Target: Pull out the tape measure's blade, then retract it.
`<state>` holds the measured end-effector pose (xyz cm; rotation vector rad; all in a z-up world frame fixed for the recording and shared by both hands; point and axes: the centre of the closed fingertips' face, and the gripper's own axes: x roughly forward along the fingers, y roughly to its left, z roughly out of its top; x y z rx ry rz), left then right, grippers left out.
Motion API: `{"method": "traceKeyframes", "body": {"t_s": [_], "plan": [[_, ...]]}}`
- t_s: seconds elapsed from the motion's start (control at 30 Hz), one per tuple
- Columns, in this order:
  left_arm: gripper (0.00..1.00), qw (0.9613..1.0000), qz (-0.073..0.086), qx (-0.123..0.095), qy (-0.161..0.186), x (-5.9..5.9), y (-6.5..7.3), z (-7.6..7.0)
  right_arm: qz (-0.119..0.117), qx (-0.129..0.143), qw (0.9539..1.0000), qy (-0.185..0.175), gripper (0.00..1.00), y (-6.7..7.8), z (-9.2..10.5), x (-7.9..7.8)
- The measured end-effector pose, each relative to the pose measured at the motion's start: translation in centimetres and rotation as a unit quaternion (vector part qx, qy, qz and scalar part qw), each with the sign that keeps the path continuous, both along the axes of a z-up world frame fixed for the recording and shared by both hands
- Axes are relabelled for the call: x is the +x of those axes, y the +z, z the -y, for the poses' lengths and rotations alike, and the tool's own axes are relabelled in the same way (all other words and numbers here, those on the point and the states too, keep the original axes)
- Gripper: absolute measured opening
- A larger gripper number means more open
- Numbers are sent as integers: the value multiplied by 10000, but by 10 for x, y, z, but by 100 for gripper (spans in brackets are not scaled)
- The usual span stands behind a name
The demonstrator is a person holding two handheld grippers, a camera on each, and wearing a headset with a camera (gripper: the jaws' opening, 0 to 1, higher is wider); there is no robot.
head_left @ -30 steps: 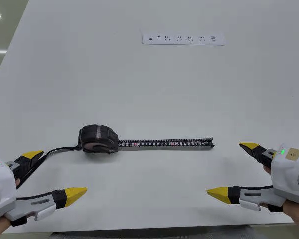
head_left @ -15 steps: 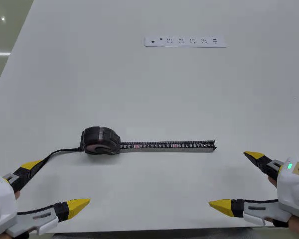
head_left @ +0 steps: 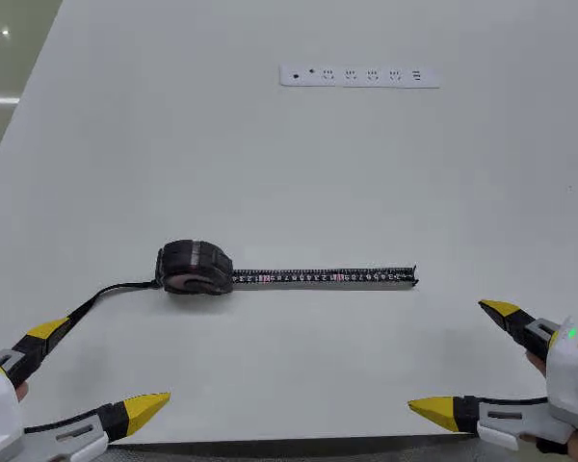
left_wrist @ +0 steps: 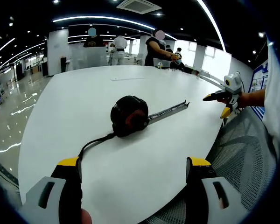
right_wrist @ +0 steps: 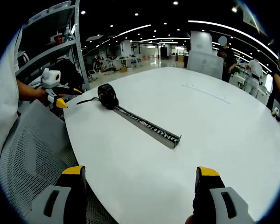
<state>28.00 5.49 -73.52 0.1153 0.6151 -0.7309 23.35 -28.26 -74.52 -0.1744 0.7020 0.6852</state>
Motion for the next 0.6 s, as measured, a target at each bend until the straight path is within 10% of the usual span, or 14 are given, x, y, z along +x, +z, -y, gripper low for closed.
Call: {"method": "traceKeyframes", "body": {"t_s": [0.6], "plan": [[89, 10000, -31, -28, -8, 0, -1, 5, 1, -29, 10000, -2, 96, 0, 0, 2]]}}
